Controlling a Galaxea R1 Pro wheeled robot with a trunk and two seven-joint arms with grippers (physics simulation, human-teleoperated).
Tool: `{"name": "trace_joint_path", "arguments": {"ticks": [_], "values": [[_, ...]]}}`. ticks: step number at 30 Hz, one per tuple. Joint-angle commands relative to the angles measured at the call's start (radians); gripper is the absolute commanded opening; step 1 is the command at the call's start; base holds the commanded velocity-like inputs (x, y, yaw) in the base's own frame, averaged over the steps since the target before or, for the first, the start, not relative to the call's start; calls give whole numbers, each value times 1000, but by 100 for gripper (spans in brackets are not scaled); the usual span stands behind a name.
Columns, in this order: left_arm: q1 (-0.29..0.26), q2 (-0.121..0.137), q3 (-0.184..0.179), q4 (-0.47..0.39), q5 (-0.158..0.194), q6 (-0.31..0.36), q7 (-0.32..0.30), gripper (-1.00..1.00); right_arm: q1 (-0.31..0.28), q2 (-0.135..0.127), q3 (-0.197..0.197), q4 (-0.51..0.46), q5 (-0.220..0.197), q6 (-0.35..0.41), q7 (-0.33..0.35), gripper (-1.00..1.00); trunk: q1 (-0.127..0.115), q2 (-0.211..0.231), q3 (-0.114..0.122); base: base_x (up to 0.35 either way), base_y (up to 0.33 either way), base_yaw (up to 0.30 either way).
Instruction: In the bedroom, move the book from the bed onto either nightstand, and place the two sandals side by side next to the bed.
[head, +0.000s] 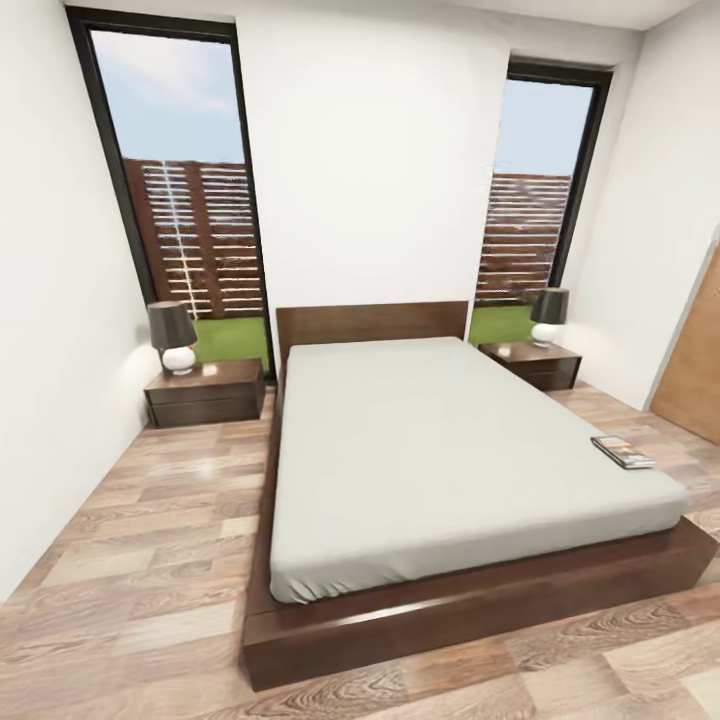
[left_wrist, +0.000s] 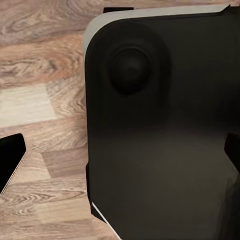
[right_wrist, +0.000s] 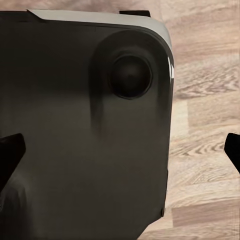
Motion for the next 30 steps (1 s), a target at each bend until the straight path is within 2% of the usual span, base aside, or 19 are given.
{"name": "trace_joint_path", "arguments": {"ticks": [1, 16, 30], "values": [[0, 0, 0, -2, 0, 0, 0, 100, -1, 0, 0, 0, -1, 0, -1, 100, 0, 0, -1, 0, 0, -269], [0, 0, 0, -15, -1, -5, 0, 100, -1, 0, 0, 0, -1, 5, 1, 100, 0, 0, -17, 0, 0, -210], [0, 0, 0, -24, -1, -6, 6, 100, -1, -1, 2, 0, 2, 1, 5, 100, 0, 0, -37, 0, 0, -121]]}}
